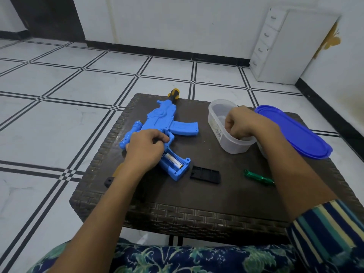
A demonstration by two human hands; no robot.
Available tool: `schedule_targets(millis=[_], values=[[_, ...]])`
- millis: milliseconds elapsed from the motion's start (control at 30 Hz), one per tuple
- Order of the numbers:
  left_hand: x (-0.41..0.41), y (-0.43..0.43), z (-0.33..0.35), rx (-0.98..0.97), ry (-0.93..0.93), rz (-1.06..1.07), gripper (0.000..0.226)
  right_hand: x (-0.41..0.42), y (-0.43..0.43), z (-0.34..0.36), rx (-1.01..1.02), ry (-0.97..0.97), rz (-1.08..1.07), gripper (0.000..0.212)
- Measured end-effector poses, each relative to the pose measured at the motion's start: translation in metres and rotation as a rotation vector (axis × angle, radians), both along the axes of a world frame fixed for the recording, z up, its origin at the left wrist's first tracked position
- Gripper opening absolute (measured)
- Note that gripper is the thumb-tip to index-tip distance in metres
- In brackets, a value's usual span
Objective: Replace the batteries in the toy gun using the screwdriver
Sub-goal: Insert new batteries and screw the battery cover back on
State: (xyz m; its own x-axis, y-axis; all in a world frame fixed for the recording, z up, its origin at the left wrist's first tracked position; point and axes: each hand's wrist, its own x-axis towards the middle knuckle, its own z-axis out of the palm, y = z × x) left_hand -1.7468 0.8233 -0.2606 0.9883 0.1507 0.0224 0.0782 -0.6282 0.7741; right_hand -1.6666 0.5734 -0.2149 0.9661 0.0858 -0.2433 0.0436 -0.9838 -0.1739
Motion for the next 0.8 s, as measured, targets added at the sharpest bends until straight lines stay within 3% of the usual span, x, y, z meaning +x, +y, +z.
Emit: schedule_targets(millis=[167,267,400,467,600,800], values=[[0.000,0.000,0.001,-0.001,0.001,-0.002,0.030,-0.009,0.005,0.020,0.048,-0.312,-0.003,0.016],[0.001,0.000,0.001,-0.008,0.008,-0.012,0.031,-0.038,0.024,0.042,0.247,-0.439,0.049,0.015],[-0.002,0.001,0.004,-0.031,0.017,-0.031,0.031,-0.092,0.063,0.032,0.879,-0.203,0.002,0.014],[-0.004,0.002,0.006,-0.052,0.020,-0.045,0.029,-0.110,0.075,0.010,1.071,-0.110,-0.076,0.014],[-0.008,0.008,0.012,-0.080,0.015,-0.107,0.025,-0.125,0.085,-0.024,1.337,-0.080,-0.288,0.012],[-0.016,0.023,0.024,-0.199,0.073,-0.411,0.011,-0.117,0.090,-0.035,1.561,-0.031,-0.503,0.018]])
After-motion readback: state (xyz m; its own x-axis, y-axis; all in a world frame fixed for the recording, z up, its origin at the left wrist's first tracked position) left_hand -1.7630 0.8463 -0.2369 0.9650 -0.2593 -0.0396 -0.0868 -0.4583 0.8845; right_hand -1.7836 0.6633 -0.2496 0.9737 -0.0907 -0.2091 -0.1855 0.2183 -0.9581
